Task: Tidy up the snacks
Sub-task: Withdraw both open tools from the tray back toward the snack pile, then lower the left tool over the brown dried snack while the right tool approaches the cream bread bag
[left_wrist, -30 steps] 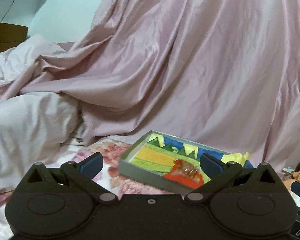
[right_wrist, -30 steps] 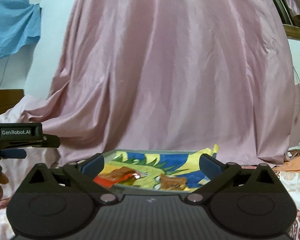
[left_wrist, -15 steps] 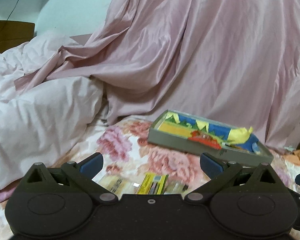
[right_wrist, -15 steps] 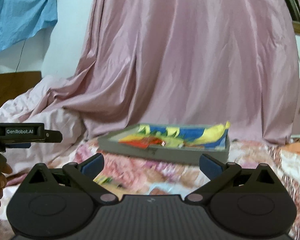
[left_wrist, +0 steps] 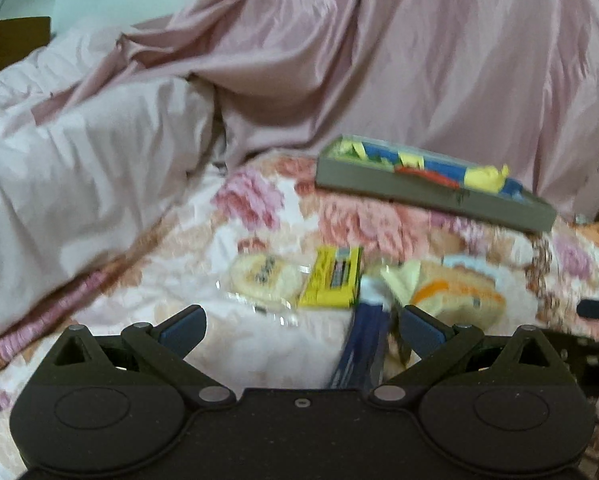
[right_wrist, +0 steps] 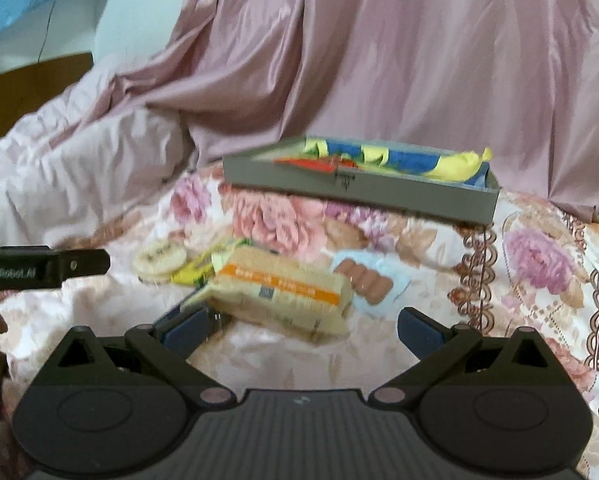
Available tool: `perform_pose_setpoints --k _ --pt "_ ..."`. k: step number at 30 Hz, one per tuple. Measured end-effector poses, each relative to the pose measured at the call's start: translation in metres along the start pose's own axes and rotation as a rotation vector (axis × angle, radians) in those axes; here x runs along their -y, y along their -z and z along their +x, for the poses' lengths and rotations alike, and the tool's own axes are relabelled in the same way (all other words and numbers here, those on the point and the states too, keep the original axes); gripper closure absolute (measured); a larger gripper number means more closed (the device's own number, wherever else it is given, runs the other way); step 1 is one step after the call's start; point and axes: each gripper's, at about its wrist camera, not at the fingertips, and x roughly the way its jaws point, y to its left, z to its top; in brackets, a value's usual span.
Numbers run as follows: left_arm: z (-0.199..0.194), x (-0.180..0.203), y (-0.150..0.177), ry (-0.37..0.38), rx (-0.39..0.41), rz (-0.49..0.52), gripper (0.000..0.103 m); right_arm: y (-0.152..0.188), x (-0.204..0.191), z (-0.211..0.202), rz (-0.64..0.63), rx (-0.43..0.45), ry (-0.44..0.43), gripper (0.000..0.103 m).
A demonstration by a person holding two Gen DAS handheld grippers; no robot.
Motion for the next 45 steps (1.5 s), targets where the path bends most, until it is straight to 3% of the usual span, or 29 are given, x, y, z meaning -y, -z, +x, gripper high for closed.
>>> perform_pose_setpoints --k 9,16,26,34,40,45 --pt "0.013 0.012 0.022 0.055 -0.059 0.134 0.001 0.003 -0.003 0.026 -0.017 -0.136 0.016 0.0" --pt "0.018 0.012 0.027 0.083 -0.088 0.158 0.001 0.004 -0.006 0.039 -0.033 -0.201 0.03 0.0" --pt "0.026 0.022 0.027 0.13 -0.118 0.218 0.001 -0.004 -0.002 0.048 -0.062 -0.192 0.032 0.0" --pt "0.035 0.039 0.029 0.143 -0.14 0.332 0.001 -0.013 -0.008 0.057 -0.225 -0.142 0.003 0.0" --pt "0.044 0.053 0.03 0.165 -0.151 0.39 0.001 -0.016 -0.015 0.065 -0.404 -0.072 -0.092 0.0" --pt "0.05 0.066 0.035 0.189 -0.16 0.481 0.001 -0.022 -0.008 0.079 -0.435 -0.062 -0.201 0.0"
